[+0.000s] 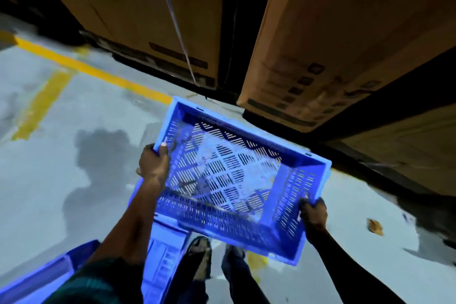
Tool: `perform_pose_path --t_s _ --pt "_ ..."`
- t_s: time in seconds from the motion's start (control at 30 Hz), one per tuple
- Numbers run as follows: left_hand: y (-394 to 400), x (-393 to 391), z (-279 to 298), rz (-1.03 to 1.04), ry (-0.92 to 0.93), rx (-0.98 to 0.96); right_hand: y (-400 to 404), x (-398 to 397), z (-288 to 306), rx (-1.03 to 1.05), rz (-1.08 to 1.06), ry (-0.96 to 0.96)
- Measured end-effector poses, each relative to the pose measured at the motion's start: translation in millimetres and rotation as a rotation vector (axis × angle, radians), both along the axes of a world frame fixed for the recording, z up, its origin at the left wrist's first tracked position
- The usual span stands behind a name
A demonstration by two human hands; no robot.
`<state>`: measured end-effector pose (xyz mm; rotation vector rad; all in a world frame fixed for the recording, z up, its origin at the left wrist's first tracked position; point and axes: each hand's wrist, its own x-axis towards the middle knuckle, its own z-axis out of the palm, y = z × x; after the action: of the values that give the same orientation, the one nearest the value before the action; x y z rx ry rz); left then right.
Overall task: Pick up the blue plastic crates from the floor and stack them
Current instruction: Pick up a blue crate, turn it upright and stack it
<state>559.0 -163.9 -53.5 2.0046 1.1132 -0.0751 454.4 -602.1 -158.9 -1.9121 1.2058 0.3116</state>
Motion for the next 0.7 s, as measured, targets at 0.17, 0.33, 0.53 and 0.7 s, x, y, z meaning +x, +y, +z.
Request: perform_pose_path --t_s 0.17,0.33,0.53,0.7 --pt "-26.1 35.9 -85.6 -0.110 0.066 0.041 22.1 47.9 -31.2 0.029 -0.125 0.014" --pt "-28.1 54.1 -169.0 -0.141 0.126 0.002 9.2 73.3 -108.5 0.108 -0.133 0.010" --pt "-19.7 58.9 -247.0 -0.138 0.212 -0.016 9.1 87.3 -178.7 0.113 -0.121 0.038" --pt "-11.2 67.1 -287.4 -0.122 0.240 -0.050 17.3 99.4 -210.1 0.142 -0.111 0.017"
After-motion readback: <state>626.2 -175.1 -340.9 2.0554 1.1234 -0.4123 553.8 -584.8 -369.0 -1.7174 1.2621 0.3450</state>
